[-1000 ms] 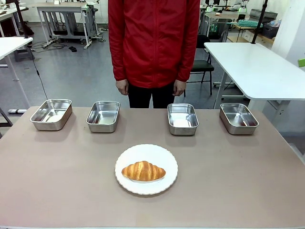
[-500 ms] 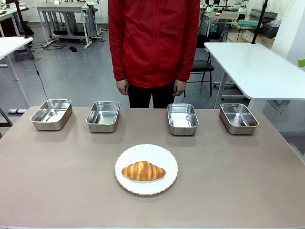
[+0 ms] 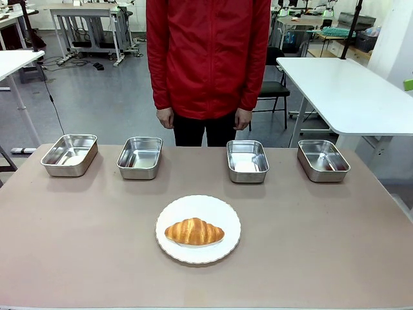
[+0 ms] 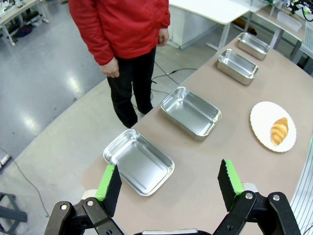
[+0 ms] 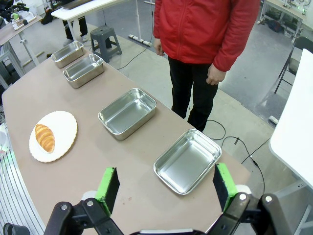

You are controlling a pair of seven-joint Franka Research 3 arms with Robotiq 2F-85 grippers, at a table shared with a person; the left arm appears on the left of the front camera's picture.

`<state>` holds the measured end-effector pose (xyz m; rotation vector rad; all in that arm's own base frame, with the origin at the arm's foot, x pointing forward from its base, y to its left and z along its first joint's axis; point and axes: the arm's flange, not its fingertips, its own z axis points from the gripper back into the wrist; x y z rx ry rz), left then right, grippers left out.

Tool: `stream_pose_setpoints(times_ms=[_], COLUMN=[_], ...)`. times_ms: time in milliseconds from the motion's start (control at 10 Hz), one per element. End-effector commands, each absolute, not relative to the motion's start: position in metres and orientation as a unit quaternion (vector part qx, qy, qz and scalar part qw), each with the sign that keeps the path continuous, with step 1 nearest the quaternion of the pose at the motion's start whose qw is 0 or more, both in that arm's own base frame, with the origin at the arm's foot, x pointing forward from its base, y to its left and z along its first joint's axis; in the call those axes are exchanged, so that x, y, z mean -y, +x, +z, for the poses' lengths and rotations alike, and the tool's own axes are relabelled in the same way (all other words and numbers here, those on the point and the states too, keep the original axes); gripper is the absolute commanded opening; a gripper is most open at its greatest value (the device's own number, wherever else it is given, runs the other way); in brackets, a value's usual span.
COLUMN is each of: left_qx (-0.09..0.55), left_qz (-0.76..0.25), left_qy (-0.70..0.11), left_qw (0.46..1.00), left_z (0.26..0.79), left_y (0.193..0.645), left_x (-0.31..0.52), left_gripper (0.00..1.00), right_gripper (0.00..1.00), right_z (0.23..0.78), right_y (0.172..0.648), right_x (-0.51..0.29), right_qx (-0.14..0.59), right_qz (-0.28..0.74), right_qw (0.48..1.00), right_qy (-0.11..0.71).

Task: Place the bread in the container.
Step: Place the Butter Roll into the Airtight Container indicated by the human.

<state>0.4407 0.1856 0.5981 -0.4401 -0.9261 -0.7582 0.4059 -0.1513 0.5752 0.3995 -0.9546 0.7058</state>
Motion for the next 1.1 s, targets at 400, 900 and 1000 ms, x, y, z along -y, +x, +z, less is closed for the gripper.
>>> stream_pose_setpoints(times_ms=[400, 900, 1000], left_qx=[0.434, 0.434, 0.434], left_qz=[-0.353, -0.353, -0.353], left_qy=[-0.205, -0.205, -0.205], left_qw=[0.803, 0.803, 0.803], left_z=[0.5987, 0.5987, 0.5987], left_y=[0.4395, 0.4395, 0.4395], left_x=[-0.1859, -0.1859, -0.1859], left_gripper=[1.00, 1.00, 1.00], right_gripper=[1.00, 1.00, 1.00], right_z=[0.5755, 0.5755, 0.5755], right_y=[0.4067, 0.4067, 0.4067], right_x=[0.1508, 0.1508, 0.1508], right_qx=[0.451, 0.451, 0.451], right_qz=[0.331, 0.331, 0.331], right_qw=[0.807, 0.807, 0.807], right_qy=[0.190, 0.190, 0.190])
